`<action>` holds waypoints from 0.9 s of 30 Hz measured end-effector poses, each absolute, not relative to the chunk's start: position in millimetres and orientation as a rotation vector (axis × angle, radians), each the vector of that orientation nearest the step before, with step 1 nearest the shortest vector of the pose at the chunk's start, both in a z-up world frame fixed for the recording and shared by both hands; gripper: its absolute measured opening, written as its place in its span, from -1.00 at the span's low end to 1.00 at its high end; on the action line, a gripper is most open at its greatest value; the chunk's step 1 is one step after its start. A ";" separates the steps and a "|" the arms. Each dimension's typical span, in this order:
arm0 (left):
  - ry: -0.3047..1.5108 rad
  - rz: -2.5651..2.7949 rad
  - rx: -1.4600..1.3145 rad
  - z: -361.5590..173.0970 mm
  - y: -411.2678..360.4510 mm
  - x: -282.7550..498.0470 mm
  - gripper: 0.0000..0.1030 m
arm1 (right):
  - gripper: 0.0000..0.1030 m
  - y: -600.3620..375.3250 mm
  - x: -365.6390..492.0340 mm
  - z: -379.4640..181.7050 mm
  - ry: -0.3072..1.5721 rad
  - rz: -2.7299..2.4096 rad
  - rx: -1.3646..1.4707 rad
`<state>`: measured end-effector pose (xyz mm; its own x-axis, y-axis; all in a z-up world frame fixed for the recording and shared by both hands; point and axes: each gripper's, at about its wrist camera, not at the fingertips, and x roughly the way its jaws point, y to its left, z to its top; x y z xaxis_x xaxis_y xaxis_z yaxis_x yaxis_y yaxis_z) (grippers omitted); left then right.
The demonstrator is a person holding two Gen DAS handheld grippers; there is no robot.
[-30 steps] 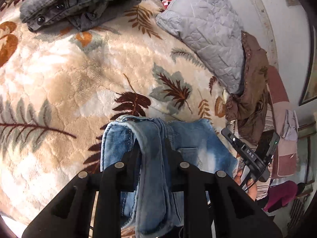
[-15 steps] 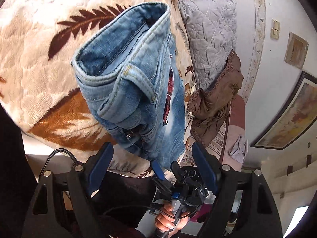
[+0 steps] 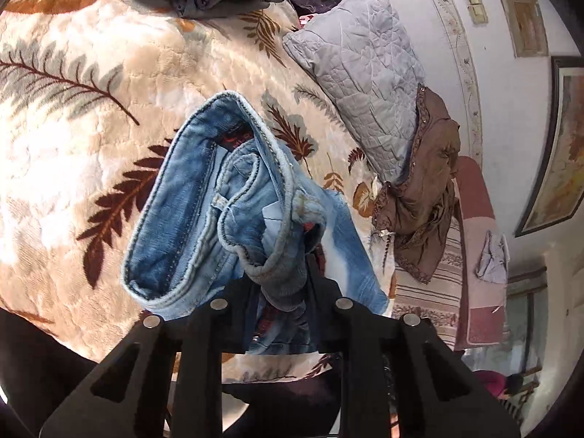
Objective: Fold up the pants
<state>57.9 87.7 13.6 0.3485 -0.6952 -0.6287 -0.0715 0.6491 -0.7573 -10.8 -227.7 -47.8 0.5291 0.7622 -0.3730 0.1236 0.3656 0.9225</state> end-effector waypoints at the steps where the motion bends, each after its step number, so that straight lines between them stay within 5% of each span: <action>1: 1.189 -0.463 -0.788 5.2 88.8 54.7 -0.61 | -0.87 -225.5 -14.0 -50.5 0.973 0.495 1.140; 6: 1.335 -0.430 -0.882 -58.0 99.1 37.5 -0.63 | -0.78 -226.3 -21.2 -106.0 1.151 0.439 1.189; 9: 1.308 -0.456 -0.830 -42.1 104.4 31.2 -0.60 | -0.73 -245.5 -34.2 -83.2 1.118 0.450 1.112; 13: 1.247 -0.505 -0.746 -16.6 106.5 19.1 0.08 | -0.61 -331.8 -85.3 -38.5 0.914 0.299 1.030; 18: 1.240 -0.544 -0.821 -19.7 96.4 21.3 0.26 | -0.23 -488.1 -182.6 -28.7 0.680 -0.279 1.045; 25: 1.351 -0.475 -0.783 -42.6 53.3 32.9 0.29 | -0.25 -548.8 -198.9 -75.4 0.619 -0.355 1.217; 27: 1.318 -0.472 -0.745 -31.6 48.4 33.3 0.28 | -0.62 -548.9 -190.7 -67.7 0.575 -0.369 1.159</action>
